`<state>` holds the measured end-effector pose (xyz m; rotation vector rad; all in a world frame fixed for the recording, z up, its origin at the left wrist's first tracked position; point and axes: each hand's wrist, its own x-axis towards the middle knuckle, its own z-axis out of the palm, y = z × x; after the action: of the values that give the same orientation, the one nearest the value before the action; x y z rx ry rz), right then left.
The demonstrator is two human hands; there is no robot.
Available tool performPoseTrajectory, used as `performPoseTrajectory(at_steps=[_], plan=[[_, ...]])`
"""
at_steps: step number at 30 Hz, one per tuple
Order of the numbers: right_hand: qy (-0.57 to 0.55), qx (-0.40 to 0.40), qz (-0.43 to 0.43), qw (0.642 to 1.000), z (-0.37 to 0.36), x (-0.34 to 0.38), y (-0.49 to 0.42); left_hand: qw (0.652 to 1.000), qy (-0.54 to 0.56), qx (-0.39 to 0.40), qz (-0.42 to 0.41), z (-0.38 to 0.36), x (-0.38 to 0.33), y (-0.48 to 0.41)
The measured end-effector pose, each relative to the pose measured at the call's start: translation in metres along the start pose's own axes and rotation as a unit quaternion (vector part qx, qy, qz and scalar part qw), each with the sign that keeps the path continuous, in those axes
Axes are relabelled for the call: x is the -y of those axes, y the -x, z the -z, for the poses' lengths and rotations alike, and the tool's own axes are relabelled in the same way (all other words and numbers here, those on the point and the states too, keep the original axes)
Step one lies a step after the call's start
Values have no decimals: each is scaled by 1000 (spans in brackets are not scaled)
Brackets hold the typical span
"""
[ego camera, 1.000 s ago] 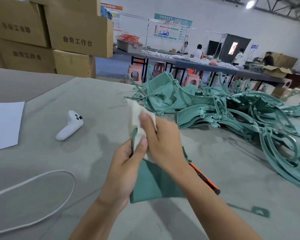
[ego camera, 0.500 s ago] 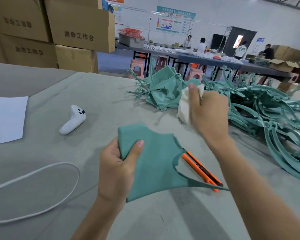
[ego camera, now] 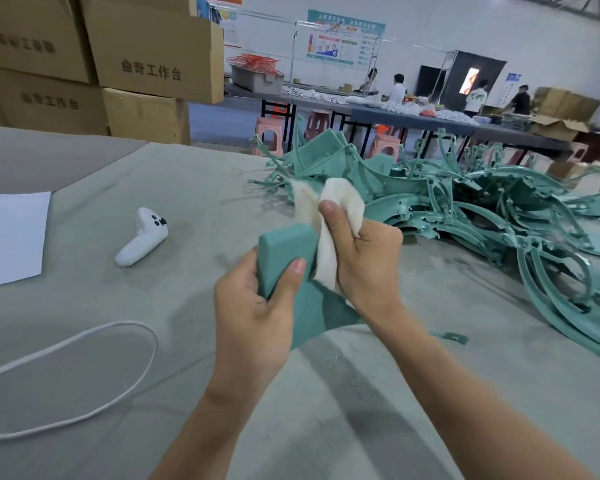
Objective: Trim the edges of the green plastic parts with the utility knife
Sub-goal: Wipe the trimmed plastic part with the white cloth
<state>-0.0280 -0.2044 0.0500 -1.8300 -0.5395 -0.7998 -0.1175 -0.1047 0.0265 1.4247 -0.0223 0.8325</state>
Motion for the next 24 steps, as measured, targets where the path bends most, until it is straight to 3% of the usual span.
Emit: performPoseTrajectory(at_steps=[5,6,8,9,11,13,14,16,18,21,24], plan=[[-62,-91,-142,984,-12,-2,-5,998,-40,-31,-32,-3,1,5],[-108,-139,-210,962,-11,-4,-10,998,-41,-47,-33,-2,3,5],[-253,-234,-338,876,0,-8,-26,994,-32,-101,-21,5,9,5],[-280,-254,-351,856,8,-10,-31,991,-26,-133,-11,10,13,4],[-179,-198,-301,916,19,-17,-33,982,-15,-186,0,17,17,4],[-15,-38,-179,983,15,-15,-12,977,6,-212,5,16,18,4],[56,57,-120,990,9,-14,5,975,7,-220,3,15,18,4],[177,178,5,968,0,-13,36,973,-5,-231,-2,12,16,3],[240,186,136,943,-1,-18,55,971,9,-237,15,16,17,3],[282,207,241,905,8,-33,64,970,19,-234,63,25,22,3],[373,243,333,831,19,-48,55,967,43,-228,103,29,27,2]])
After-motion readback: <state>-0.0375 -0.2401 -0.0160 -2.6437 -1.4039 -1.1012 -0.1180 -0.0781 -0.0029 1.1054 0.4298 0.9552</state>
